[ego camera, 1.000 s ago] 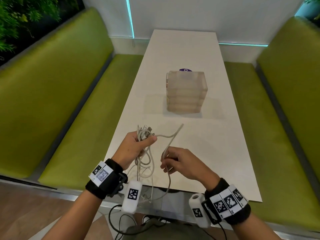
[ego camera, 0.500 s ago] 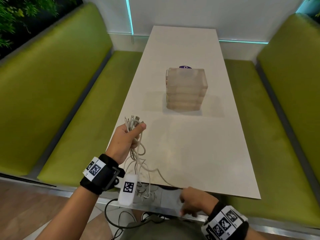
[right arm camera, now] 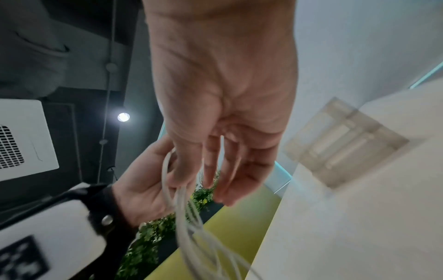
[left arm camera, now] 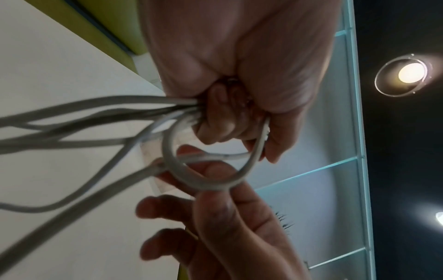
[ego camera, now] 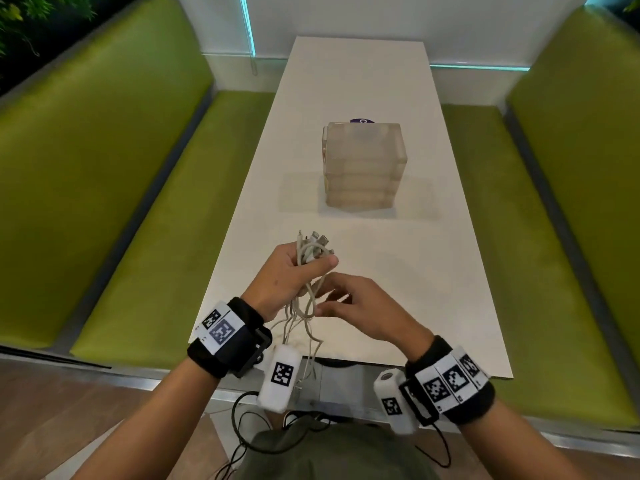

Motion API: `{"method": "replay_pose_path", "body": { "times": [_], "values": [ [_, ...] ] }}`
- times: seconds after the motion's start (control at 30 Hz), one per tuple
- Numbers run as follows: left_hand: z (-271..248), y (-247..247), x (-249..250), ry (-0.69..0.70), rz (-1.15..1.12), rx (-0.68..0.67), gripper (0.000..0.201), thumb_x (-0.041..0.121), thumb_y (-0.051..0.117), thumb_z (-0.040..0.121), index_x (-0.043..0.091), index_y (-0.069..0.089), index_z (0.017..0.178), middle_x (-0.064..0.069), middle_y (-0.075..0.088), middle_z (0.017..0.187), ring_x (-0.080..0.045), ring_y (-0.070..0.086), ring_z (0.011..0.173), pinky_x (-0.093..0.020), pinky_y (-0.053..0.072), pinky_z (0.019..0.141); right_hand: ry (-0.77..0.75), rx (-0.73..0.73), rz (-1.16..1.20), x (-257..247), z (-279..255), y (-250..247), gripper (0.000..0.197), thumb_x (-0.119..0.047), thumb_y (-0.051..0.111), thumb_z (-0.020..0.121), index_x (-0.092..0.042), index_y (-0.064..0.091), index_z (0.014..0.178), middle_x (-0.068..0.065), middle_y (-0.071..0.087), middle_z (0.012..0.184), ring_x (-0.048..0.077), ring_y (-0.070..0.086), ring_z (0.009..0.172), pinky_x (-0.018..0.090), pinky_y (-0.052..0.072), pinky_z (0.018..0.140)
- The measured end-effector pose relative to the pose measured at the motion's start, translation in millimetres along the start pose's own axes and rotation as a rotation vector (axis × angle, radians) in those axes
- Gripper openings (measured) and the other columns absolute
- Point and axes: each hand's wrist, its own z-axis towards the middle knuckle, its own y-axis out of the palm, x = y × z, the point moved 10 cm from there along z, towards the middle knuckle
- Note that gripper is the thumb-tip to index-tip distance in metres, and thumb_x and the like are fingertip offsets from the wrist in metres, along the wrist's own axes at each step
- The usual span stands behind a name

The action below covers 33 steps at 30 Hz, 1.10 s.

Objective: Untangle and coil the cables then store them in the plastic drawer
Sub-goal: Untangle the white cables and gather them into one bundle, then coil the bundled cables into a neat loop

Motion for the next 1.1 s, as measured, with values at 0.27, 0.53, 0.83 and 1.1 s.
{"method": "replay_pose_path", "body": {
  "times": [0.27,0.53,0.83,1.1],
  "values": [
    [-0.6,3.5,-3.6,-0.015,0.062,-0.034,0.027,0.018,0.067,0.087,0.017,0.053,0.064,0.005,0.036,0.052,-0.011,0.029,0.044,-0.024,0.025,0.042,-0.032,-0.016,0.331,4.5,-10.9,8.2,0.014,-0.016,0.058,0.093,-0.012,0.056,0.105,0.005,0.068,0.102,0.022,0.069,0.080,0.031,0.053,0.066],
    [1.3,10.2,-3.7,-0.003,-0.043,-0.134,0.020,0.029,0.071,0.080,0.010,0.065,0.082,0.005,0.047,0.057,-0.007,0.030,0.045,-0.020,0.022,0.041,-0.089,0.171,0.376,6.2,-16.4,-23.4,0.008,-0.007,0.054,0.093,-0.008,0.057,0.086,0.011,0.069,0.077,0.021,0.061,0.065,0.028,0.046,0.058],
    [14.5,-34.2,17.2,0.061,-0.328,0.069,0.012,0.024,0.058,0.084,0.014,0.053,0.080,0.009,0.022,0.054,-0.008,0.016,0.046,-0.020,0.016,0.041,0.168,-0.506,-0.516,89.2,-44.5,45.6,0.037,-0.012,0.062,0.087,-0.020,0.059,0.123,0.000,0.064,0.118,0.013,0.059,0.101,0.031,0.047,0.092],
    [32.9,26.5,61.5,0.143,-0.257,-0.155,0.026,0.027,0.050,0.093,0.020,0.043,0.069,0.010,0.025,0.053,-0.006,0.020,0.045,-0.019,0.022,0.042,-0.087,-0.079,0.133,-23.2,7.1,-38.0,0.075,-0.044,0.071,0.078,-0.024,0.037,0.141,-0.011,0.044,0.142,-0.001,0.040,0.130,0.021,0.035,0.106]
  ]
}}
